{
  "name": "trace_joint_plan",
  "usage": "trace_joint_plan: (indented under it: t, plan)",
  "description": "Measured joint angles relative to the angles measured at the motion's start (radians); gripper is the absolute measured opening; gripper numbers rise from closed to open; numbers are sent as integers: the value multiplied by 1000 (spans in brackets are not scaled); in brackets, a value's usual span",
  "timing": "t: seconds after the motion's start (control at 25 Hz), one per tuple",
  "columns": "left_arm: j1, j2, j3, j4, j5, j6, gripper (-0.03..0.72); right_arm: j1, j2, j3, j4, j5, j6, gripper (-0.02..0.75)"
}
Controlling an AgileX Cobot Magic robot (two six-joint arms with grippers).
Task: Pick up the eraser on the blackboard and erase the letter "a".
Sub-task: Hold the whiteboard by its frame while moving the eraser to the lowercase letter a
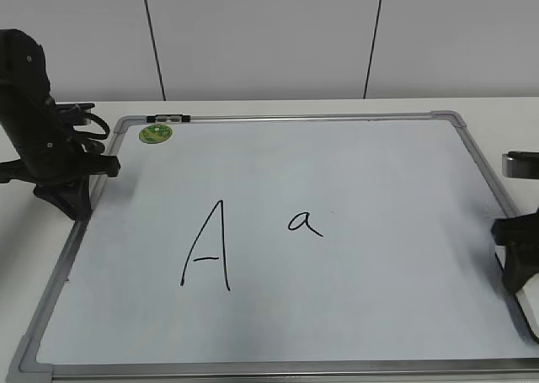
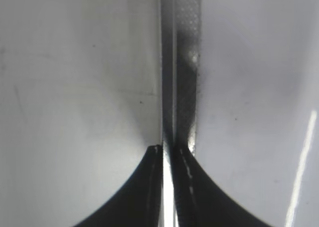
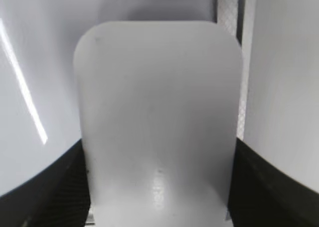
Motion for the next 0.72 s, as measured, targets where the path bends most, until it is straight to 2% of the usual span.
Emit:
trace_joint_plan:
  t: [0.28,0.72]
  plan:
    - [0,0,0,-2,0,0,41,21,0,-140,13,146,0,532]
    - [0,0,0,-2,0,0,41,202,161,-386,13,287,0,531]
